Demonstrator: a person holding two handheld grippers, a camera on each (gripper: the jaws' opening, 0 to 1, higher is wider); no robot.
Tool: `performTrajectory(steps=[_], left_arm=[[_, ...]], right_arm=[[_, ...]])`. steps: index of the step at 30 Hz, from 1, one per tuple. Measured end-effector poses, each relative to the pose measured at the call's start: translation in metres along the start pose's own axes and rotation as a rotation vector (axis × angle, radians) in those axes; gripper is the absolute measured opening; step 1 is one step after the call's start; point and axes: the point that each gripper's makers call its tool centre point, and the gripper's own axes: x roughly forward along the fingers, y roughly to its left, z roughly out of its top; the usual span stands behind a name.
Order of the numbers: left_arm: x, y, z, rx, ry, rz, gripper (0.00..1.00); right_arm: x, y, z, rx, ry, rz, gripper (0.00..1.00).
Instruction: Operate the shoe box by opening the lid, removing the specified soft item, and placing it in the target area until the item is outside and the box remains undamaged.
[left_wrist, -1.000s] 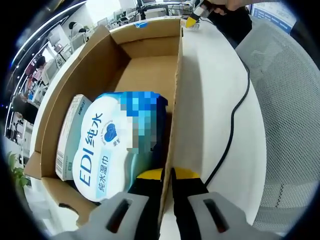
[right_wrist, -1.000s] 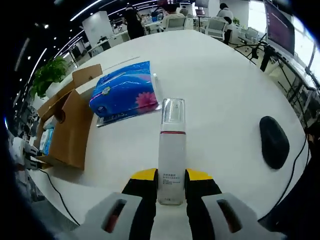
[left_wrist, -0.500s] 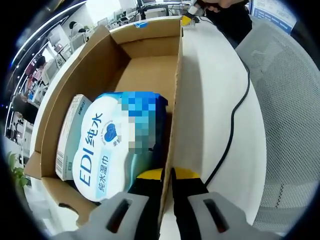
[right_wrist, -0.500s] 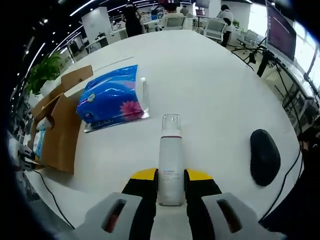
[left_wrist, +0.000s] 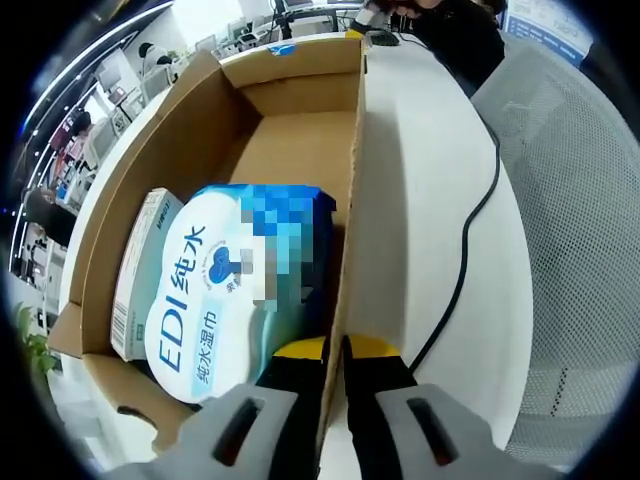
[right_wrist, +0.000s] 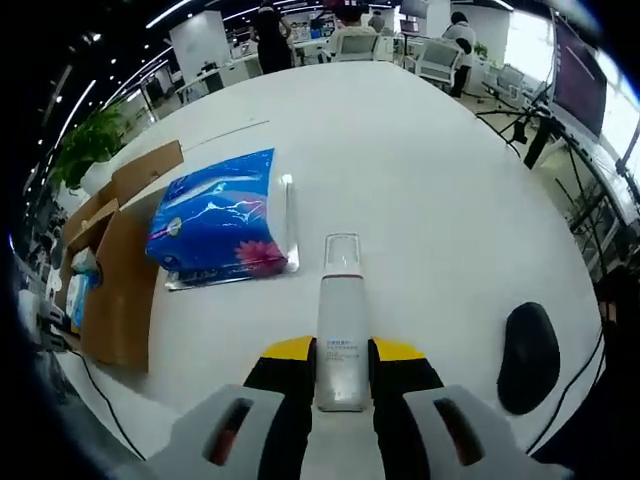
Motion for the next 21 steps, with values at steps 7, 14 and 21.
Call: performTrajectory(steps=[7,14,21], left_arm=[[0.001,0.000,0.001,-0.002,0.001,0.000,0.04],[0.001,0.000,0.001,-0.002,0.001,0.000,0.04],[0.001,0.000,0.001,-0.003,0.001,0.001,0.04]], right_arm=[[0.007,-0.001,-0.001,-0.027,0.016,0.007,0.18],[0.010,-0.003,-0.005,-0.042,0.035,0.021,0.18],[0.004,0.001,-0.014,-0.043,0.022,0.024,0.19]])
